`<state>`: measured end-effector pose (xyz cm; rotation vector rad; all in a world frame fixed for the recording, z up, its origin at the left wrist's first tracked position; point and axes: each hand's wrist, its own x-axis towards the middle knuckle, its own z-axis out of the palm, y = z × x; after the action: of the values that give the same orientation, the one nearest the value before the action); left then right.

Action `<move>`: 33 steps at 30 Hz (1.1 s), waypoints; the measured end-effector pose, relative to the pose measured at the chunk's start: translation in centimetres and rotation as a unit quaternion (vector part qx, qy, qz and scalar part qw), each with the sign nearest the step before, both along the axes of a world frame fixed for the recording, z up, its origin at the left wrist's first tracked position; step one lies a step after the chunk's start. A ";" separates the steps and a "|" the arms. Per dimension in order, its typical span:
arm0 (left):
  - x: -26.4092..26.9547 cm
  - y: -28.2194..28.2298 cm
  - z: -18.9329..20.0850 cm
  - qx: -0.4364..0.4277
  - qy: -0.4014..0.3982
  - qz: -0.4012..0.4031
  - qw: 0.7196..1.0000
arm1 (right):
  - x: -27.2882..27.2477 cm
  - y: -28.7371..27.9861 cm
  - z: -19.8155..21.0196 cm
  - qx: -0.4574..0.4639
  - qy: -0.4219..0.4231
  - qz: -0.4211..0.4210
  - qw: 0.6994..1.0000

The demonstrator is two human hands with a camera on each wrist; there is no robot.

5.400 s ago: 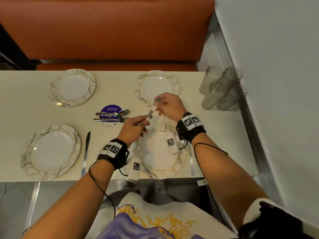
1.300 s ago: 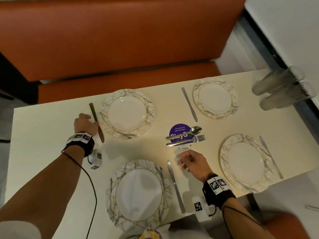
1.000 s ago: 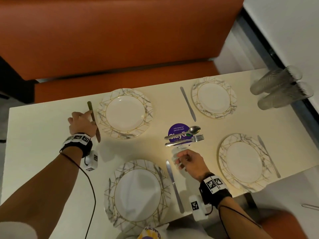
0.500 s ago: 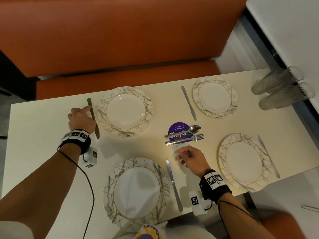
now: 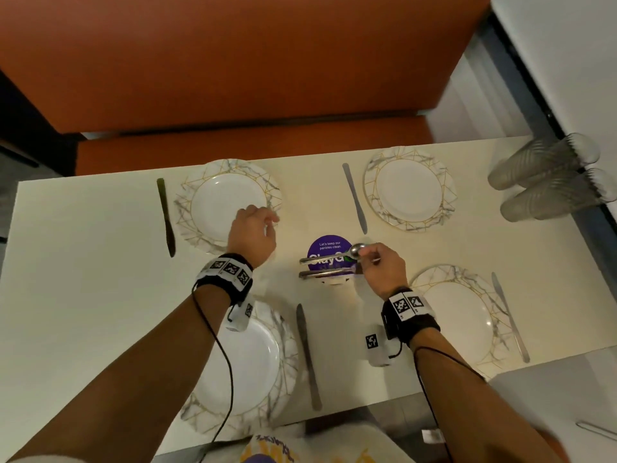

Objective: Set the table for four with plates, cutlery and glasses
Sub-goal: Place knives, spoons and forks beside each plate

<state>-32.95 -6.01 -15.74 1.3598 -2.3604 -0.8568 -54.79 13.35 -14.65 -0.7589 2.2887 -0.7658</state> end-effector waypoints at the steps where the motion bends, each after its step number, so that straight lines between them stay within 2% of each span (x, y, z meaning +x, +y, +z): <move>1: -1.1 1.0 -0.4 0.017 0.002 -0.019 1.000 | -0.4 -0.4 -0.2 0.012 0.023 -0.003 1.000; 4: -5.0 4.3 -1.5 0.048 -0.019 -0.067 0.996 | -2.7 -1.0 -1.5 0.084 0.081 0.027 0.993; 8: -8.0 7.2 -2.6 0.075 -0.094 -0.101 0.988 | -3.8 -1.9 -2.5 0.167 0.100 0.094 0.976; 12: -9.3 8.7 -2.6 0.080 -0.154 -0.080 0.982 | -5.0 -2.4 -2.8 0.166 0.080 0.124 0.975; 16: -9.4 9.2 -1.3 0.106 -0.139 -0.048 0.983 | -5.6 -2.6 -2.2 0.108 0.037 0.123 0.986; 20: -10.1 9.4 1.3 0.170 -0.044 -0.004 0.984 | -6.5 -3.3 -0.5 0.009 0.034 0.116 0.993; 25: -11.1 9.9 4.0 0.253 0.073 0.069 0.962 | -7.0 -4.8 2.9 -0.072 0.018 0.119 0.990; 29: -11.1 11.5 5.4 0.351 0.218 0.152 0.898 | -6.3 -4.7 4.3 -0.106 -0.067 0.072 0.989; 33: -10.7 12.9 6.0 0.411 0.289 0.181 0.846 | -4.6 -3.8 3.6 -0.102 -0.131 0.068 0.984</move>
<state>-43.62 6.88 -9.76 1.4380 -1.2278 -1.9322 -59.38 9.56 -11.05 -0.8426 1.9243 -0.9828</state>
